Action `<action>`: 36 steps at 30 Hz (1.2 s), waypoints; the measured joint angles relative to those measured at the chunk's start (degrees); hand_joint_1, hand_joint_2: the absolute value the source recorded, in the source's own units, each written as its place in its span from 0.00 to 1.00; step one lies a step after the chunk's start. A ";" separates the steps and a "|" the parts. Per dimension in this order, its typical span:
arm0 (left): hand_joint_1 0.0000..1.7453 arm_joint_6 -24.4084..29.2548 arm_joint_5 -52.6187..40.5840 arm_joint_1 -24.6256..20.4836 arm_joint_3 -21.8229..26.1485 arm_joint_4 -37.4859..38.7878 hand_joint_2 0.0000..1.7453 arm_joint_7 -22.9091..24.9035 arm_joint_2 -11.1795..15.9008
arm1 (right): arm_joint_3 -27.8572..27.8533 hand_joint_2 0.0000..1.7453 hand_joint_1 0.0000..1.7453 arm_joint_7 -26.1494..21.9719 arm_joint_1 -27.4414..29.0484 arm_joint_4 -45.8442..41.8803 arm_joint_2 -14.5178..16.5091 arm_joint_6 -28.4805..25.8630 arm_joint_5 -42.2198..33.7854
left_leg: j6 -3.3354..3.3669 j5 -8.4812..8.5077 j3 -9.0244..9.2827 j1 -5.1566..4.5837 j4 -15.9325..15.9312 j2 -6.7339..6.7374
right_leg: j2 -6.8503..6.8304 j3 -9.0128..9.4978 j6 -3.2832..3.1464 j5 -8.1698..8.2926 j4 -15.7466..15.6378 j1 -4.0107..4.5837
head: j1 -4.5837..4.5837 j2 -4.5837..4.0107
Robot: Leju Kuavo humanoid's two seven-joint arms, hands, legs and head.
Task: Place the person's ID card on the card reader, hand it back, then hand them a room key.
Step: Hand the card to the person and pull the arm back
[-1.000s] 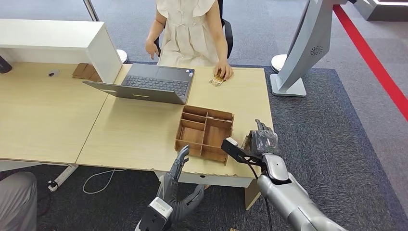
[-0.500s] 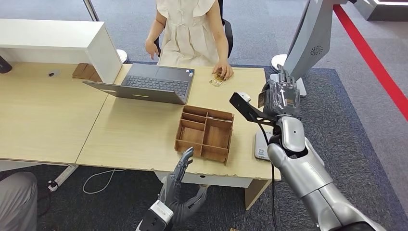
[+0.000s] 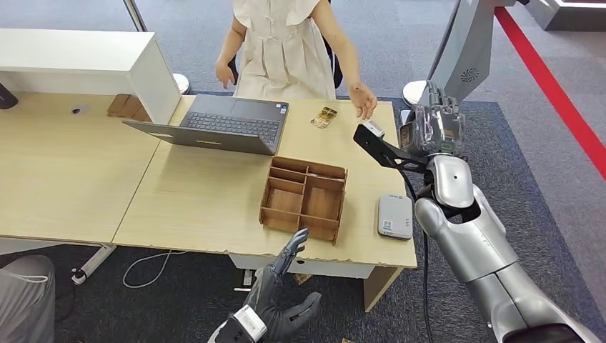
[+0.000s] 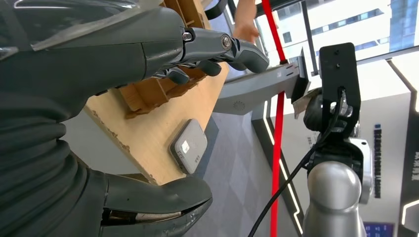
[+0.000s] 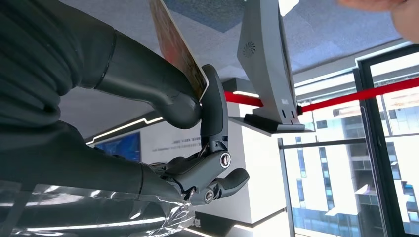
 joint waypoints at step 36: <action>0.00 3.01 4.36 -4.42 -2.55 8.75 1.00 -3.95 -4.25 | 4.86 1.00 0.99 -3.17 -16.00 16.69 12.50 0.69 -3.36 | 0.00 0.01 -0.09 0.01 0.00 -0.02 | -0.01 -0.07 0.00 0.00 0.03 0.00 | 0.01 -0.01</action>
